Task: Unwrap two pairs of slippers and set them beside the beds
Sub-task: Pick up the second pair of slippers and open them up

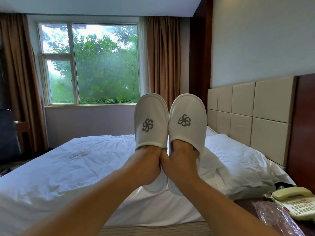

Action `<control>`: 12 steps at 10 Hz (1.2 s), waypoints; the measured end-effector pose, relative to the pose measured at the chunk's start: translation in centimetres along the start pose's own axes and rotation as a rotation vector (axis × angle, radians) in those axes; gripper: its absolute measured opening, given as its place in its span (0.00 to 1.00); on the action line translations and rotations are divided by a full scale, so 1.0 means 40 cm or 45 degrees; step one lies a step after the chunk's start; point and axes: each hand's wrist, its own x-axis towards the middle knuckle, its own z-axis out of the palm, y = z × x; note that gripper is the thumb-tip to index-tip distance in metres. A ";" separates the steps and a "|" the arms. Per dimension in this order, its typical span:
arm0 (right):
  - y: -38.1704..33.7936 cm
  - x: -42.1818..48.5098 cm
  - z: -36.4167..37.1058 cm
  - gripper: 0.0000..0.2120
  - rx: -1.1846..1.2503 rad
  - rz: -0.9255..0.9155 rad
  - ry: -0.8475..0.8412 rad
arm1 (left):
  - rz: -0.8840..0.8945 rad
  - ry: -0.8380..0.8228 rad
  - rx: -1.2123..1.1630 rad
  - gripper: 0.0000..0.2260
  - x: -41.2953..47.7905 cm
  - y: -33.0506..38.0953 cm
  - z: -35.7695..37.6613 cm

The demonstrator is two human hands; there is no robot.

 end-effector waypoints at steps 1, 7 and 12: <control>0.011 0.030 0.006 0.17 -0.162 0.047 0.067 | 0.091 -0.029 -0.248 0.15 0.005 -0.003 -0.007; 0.011 0.006 -0.014 0.19 -0.393 -0.629 -0.065 | -0.592 0.478 -0.779 0.14 0.053 -0.206 -0.015; -0.001 -0.008 0.000 0.13 -0.123 -0.721 -0.016 | -0.623 0.304 -0.789 0.23 0.031 -0.263 -0.020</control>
